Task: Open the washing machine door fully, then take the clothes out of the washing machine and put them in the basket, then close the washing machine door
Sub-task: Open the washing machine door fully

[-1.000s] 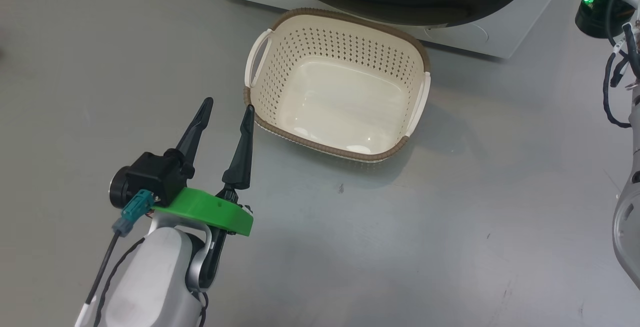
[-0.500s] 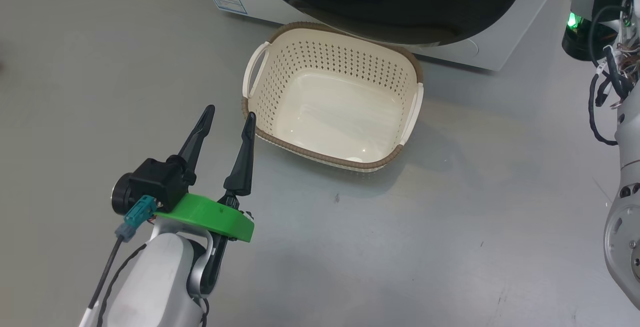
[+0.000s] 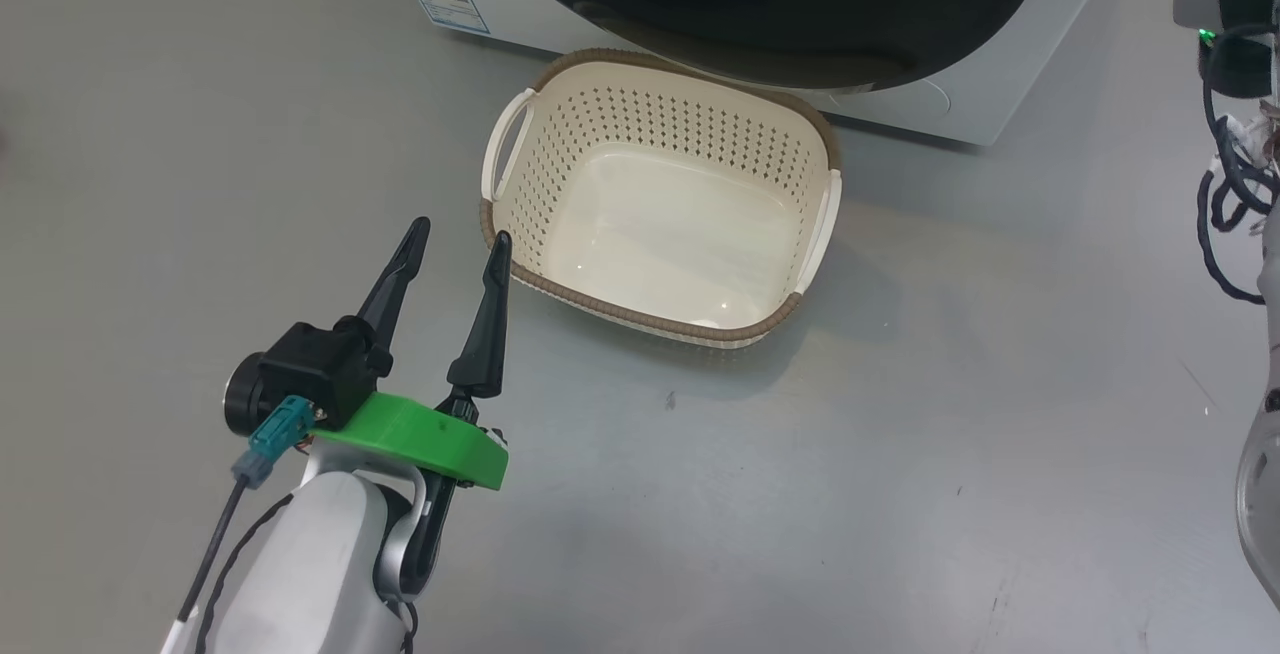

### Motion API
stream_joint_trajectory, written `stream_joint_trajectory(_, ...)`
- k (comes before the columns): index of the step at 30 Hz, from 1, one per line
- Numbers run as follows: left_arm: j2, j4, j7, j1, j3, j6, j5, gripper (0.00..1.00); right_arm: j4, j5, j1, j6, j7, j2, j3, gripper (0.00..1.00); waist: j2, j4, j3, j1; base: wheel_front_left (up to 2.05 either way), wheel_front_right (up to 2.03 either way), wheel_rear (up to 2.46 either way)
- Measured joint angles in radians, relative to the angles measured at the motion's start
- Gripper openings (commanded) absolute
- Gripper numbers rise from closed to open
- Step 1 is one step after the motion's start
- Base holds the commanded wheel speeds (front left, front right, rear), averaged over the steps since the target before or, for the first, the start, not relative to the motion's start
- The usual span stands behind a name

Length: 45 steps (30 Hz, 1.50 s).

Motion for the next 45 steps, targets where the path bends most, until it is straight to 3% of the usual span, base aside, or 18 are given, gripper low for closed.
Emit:
stream_joint_trajectory(7, 0.0, 0.012, 0.0, 0.018, 0.02, 0.001, 0.0, 1.0, -0.022, -0.127, 0.079, 0.1, -0.077, -0.037, 0.087, 0.0, 0.0, -0.005, -0.034, 0.0, 0.0, 0.0, 0.0)
stream_joint_trajectory(9, 0.0, 0.017, 0.0, 0.028, 0.025, 0.004, 0.001, 1.0, -0.027, -0.156, 0.099, 0.113, -0.1, -0.04, 0.107, 0.0, 0.0, -0.009, -0.046, 0.0, 0.0, 0.0, 0.0)
stream_joint_trajectory(25, 0.002, 0.033, 0.0, 0.096, 0.066, 0.013, 0.033, 1.0, -0.135, -0.36, 0.313, 0.14, -0.309, -0.067, 0.275, 0.0, 0.0, -0.071, -0.146, 0.0, 0.0, 0.0, 0.0)
stream_joint_trajectory(41, 0.004, 0.029, 0.0, 0.146, 0.1, 0.014, 0.055, 1.0, -0.29, -0.578, 0.609, 0.14, -0.632, -0.105, 0.379, 0.0, 0.0001, -0.15, -0.225, 0.0, 0.0, 0.0, 0.0)
stream_joint_trajectory(42, 0.004, 0.029, 0.0, 0.148, 0.1, 0.014, 0.055, 1.0, -0.297, -0.584, 0.623, 0.139, -0.648, -0.105, 0.379, 0.1, 0.0, -0.153, -0.227, 0.0, 0.0, 0.0, 0.0)
stream_joint_trajectory(43, 0.005, 0.029, 0.0, 0.148, 0.1, 0.014, 0.055, 1.0, -0.304, -0.593, 0.638, 0.137, -0.665, -0.106, 0.379, 0.37, 0.0, -0.155, -0.229, 0.0, 0.0, 0.0, 0.0)
stream_joint_trajectory(44, 0.004, 0.028, 0.0, 0.148, 0.1, 0.014, 0.055, 1.0, -0.312, -0.6, 0.652, 0.128, -0.683, -0.106, 0.378, 0.54, 0.0, -0.156, -0.231, 0.0, 0.0, 0.0, 0.0)
stream_joint_trajectory(45, 0.005, 0.028, 0.0, 0.148, 0.101, 0.014, 0.055, 1.0, -0.319, -0.605, 0.664, 0.128, -0.698, -0.106, 0.377, 0.91, 0.0001, -0.157, -0.232, 0.0, 0.0, 0.0, 0.0)
